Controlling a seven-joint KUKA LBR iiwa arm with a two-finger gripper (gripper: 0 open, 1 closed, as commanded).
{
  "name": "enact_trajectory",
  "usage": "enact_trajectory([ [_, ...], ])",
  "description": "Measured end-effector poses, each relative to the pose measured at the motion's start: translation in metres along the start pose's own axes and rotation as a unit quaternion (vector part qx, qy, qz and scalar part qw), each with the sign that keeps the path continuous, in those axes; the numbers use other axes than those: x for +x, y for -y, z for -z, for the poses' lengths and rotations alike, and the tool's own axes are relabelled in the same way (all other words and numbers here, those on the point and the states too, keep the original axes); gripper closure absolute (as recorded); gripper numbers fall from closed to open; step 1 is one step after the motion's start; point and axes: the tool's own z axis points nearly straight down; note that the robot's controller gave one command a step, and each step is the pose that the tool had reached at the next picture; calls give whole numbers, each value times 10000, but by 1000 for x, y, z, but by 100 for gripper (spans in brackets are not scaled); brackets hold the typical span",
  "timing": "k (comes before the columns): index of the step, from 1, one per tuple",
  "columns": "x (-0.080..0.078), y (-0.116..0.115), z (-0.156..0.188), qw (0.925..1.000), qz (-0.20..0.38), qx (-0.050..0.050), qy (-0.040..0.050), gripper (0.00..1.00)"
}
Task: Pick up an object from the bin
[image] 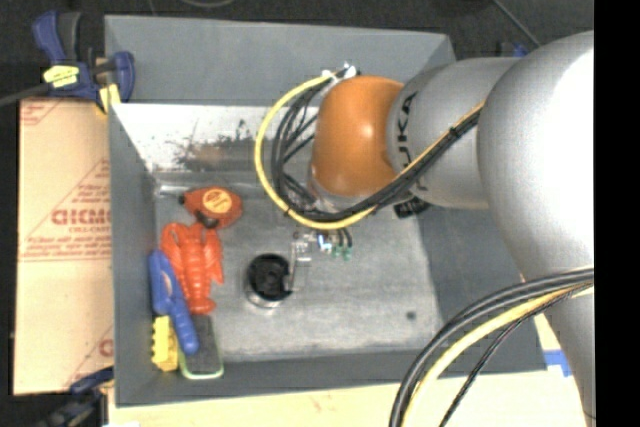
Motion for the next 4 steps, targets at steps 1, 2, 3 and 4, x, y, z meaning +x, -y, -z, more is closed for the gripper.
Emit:
enact_trajectory([
  [1, 16, -4, -15, 9999, -119, 9, -44, 0],
  [2, 20, -8, -19, 10000, 24, 0, 6, 100],
  [3, 20, -8, -19, 10000, 20, -1, 6, 100],
  [4, 16, -11, 16, 10000, -3, 10, -58, 100],
])
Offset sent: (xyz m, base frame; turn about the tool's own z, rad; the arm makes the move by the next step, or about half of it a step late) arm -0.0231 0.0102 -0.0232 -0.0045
